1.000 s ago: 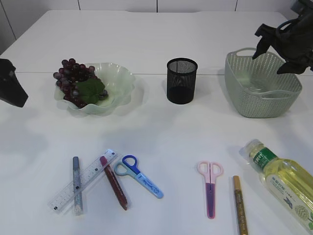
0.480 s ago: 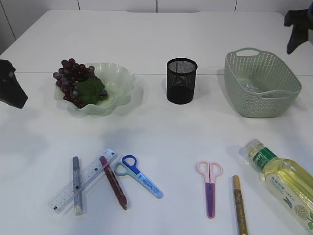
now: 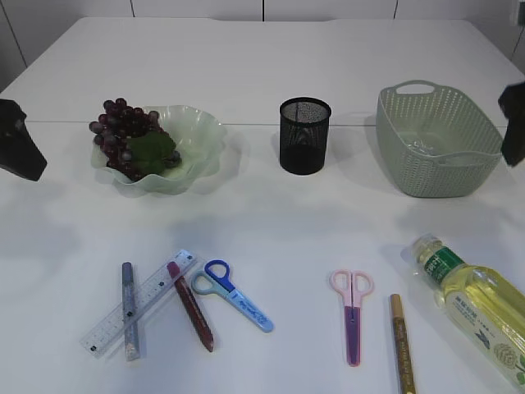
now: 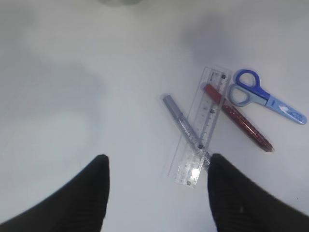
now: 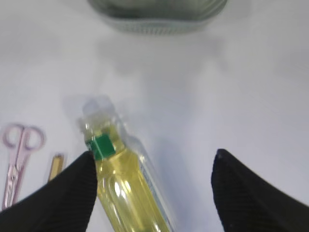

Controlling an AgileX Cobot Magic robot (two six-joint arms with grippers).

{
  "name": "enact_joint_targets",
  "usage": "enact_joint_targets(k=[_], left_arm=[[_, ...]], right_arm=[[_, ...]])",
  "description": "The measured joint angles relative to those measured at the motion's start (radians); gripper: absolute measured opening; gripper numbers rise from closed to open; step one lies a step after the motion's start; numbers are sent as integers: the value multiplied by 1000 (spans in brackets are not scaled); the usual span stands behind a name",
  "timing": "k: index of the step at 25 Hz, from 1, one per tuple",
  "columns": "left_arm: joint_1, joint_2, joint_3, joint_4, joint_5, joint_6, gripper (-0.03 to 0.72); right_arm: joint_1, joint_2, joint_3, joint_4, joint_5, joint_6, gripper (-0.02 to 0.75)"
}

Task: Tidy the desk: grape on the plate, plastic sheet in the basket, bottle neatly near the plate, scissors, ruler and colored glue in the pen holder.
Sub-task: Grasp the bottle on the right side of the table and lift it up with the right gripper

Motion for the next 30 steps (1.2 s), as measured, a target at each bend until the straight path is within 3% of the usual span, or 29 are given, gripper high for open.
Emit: enact_joint_targets(k=[9, 13, 20, 30], left_arm=[[0, 0, 0, 0, -10, 0, 461], [0, 0, 0, 0, -10, 0, 459], [0, 0, 0, 0, -11, 0, 457], [0, 0, 0, 2, -13, 0, 457]], right_arm=[[109, -15, 265, 12, 0, -126, 562], [115, -17, 352, 7, -93, -149, 562], [115, 13, 394, 7, -165, -226, 654], [115, 160, 394, 20, -247, -261, 659]])
